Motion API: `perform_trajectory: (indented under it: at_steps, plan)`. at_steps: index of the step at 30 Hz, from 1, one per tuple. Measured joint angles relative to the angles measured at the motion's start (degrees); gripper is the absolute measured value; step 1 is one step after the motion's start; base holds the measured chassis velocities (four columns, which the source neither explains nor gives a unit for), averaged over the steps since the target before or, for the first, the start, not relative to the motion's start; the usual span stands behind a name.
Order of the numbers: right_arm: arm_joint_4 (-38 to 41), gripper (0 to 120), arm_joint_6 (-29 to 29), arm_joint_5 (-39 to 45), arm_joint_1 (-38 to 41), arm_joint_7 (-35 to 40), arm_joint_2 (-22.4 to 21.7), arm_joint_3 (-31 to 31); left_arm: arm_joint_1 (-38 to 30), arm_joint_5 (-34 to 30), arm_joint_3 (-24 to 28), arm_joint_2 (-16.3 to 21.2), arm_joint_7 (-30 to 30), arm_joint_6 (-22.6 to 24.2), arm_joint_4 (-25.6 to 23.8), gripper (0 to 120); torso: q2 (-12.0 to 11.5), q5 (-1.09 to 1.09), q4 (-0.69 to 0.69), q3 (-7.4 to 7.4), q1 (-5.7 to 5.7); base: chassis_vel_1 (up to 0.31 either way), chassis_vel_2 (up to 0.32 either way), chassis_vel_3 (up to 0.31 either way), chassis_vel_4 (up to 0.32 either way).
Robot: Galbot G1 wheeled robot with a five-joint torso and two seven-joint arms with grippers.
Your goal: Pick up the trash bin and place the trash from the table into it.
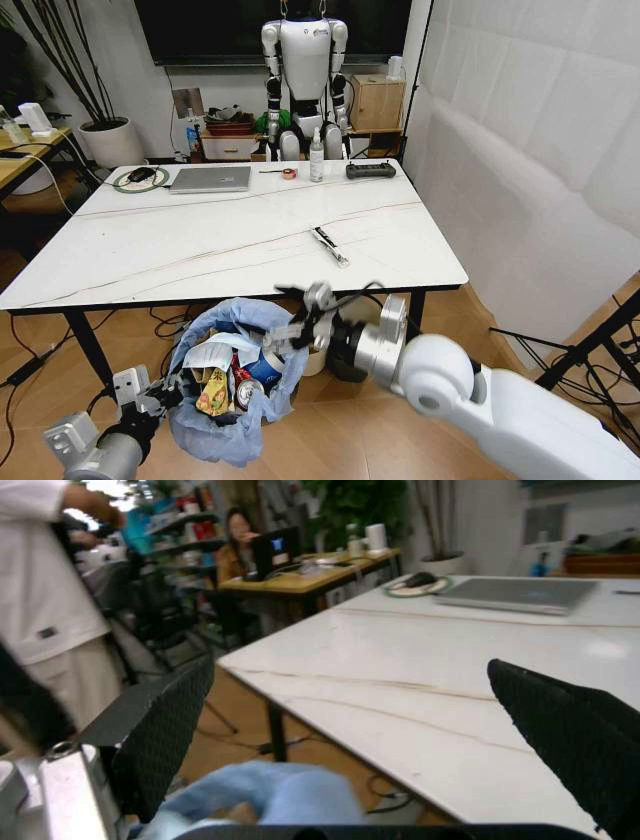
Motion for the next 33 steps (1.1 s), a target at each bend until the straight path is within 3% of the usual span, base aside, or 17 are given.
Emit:
perform_trajectory:
  at_steps: [7, 10, 16, 21, 25, 33]
  plan:
    - [-10.1, 100, -3.4, -1.7, 3.0, 3.7, 4.0, 2.2, 0.2, -0.3, -0.7, 0.4, 0.0, 0.0, -0.4, 0, 0.0, 0.01, 0.0, 0.0, 0.0, 0.0, 0.0, 0.0, 0.0]
    - [-15.1, 100, -7.6, -2.7, 4.0, 5.9, 5.7, 4.0, 0.1, -0.5, -0.7, 0.6, 0.0, 0.0, -0.4, 0, 0.0, 0.0, 0.01, 0.0, 0.01, 0.0, 0.0, 0.0, 0.0]
    - [-20.3, 100, -11.0, -4.4, 4.0, 6.8, 6.3, 6.7, 0.0, -0.6, -0.5, 0.9, 0.0, 0.0, -0.4, 0, 0.0, 0.0, -0.02, 0.0, 0.01, 0.0, 0.0, 0.0, 0.0]
    - [-24.6, 100, -11.2, -7.6, 3.9, 6.0, 7.8, 8.1, 0.1, -0.6, -0.5, 0.7, 0.0, 0.0, -0.7, 0, 0.0, 0.0, -0.01, 0.0, 0.0, 0.0, 0.0, 0.0, 0.0]
    - [-30.3, 100, -10.4, -9.5, 4.8, 4.2, 11.7, 10.0, 0.4, -0.6, -0.8, 0.8, 0.0, 0.0, -1.2, 0, 0.0, 0.01, -0.01, 0.0, 0.01, 0.0, 0.0, 0.0, 0.0]
    - [-35.7, 100, -11.3, -10.3, 8.4, 2.0, 14.9, 8.5, 0.5, -0.8, -1.2, 0.7, 0.0, 0.0, -1.4, 0, 0.0, -0.01, -0.01, 0.0, 0.0, 0.0, 0.0, 0.0, 0.0]
